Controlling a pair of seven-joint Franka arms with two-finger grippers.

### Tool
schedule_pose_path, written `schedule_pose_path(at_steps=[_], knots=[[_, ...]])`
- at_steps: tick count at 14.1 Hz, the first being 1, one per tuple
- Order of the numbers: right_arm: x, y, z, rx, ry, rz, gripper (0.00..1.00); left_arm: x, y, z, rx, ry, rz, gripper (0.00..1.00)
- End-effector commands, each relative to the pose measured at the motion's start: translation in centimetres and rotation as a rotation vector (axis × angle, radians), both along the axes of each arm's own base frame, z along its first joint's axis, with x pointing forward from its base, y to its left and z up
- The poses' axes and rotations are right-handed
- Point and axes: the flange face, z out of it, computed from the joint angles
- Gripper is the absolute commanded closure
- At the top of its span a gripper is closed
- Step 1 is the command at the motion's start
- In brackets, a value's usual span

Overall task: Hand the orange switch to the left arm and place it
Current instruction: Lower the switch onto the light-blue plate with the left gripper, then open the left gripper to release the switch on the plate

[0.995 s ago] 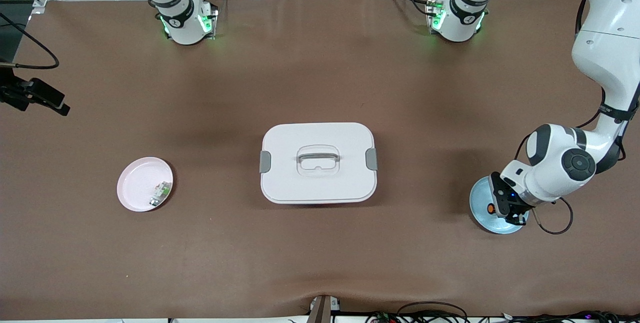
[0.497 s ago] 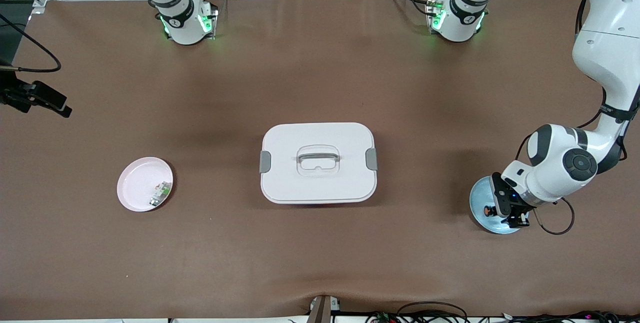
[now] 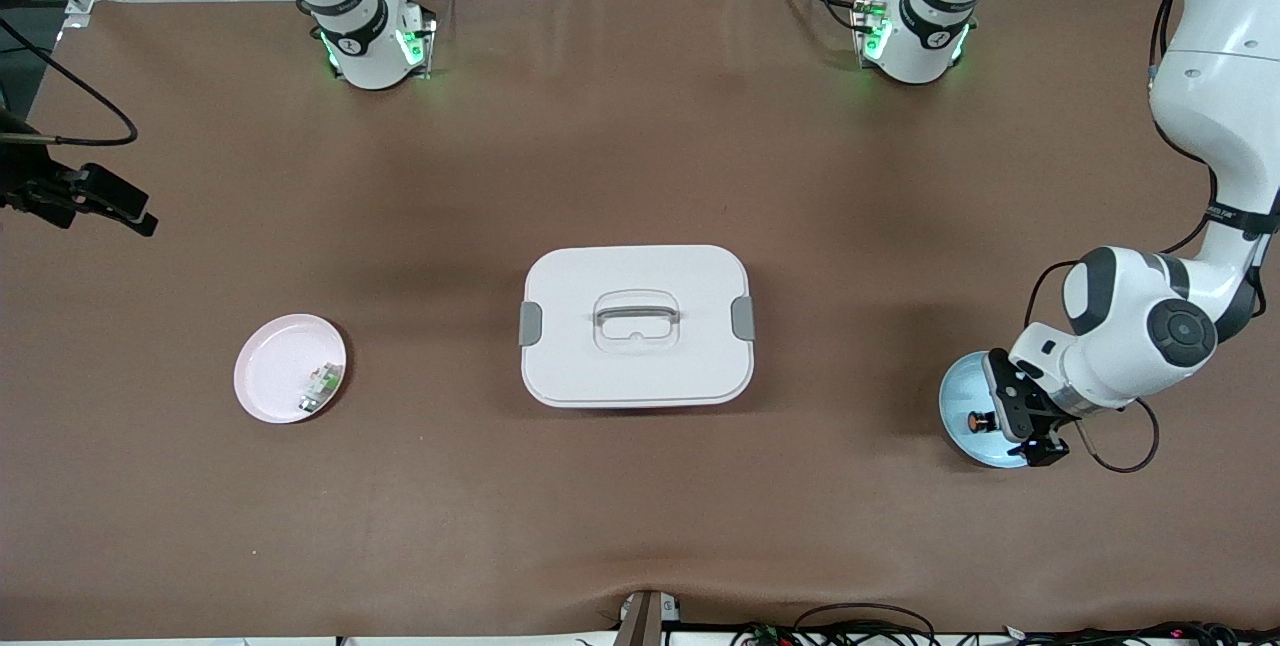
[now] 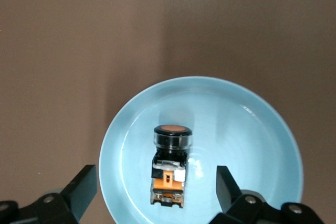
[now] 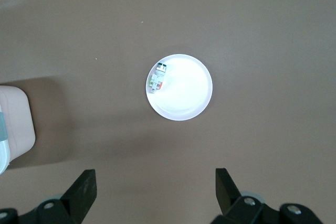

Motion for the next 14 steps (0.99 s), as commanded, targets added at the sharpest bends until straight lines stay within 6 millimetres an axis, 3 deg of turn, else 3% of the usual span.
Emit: schedule_pose_path(at_steps=[1,6,11,14], knots=[[0.4,-0.3,0.9,-0.007,-0.007,0.003,0.0,-0.3,0.3,3.8,0.002,0.069,0.091,0.0],[0.3,-1.3,2.4,-0.015,-0.033,-0.011,0.0,-1.7,-2.4,9.7,0.041,0.132,0.262,0.0],[0.0,-1.4,2.4,-0.011,-0.006,-0.003,0.0,-2.6,-4.0,11.9,0.058,0.161,0.365,0.0],[-0.3,-2.1,2.3,-0.008,0.013,-0.016,0.0,-3.5,-7.0,14.2,0.059,0.174,0.476,0.0]])
